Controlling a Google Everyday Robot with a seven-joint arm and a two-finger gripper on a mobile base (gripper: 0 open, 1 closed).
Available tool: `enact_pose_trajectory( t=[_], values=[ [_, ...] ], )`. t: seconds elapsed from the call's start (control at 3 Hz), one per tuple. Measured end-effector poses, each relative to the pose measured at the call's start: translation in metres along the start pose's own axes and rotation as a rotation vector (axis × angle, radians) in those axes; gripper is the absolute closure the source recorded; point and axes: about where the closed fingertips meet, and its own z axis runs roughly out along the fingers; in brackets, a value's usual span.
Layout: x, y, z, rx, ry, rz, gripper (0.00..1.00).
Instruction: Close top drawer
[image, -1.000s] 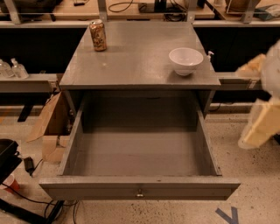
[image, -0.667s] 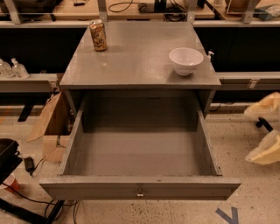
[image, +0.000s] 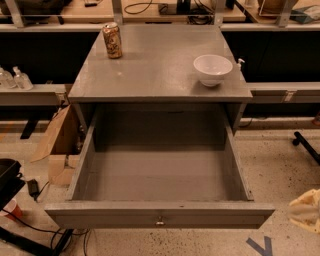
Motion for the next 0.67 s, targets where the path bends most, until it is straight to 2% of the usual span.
enact_pose_trajectory(
  t=[0.33, 0.67],
  values=[
    [0.0005, 0.002, 0.0028, 0.003, 0.003, -0.002, 1.0],
    [0.0004, 0.0019, 0.0025, 0.003, 0.003, -0.002, 1.0]
  ],
)
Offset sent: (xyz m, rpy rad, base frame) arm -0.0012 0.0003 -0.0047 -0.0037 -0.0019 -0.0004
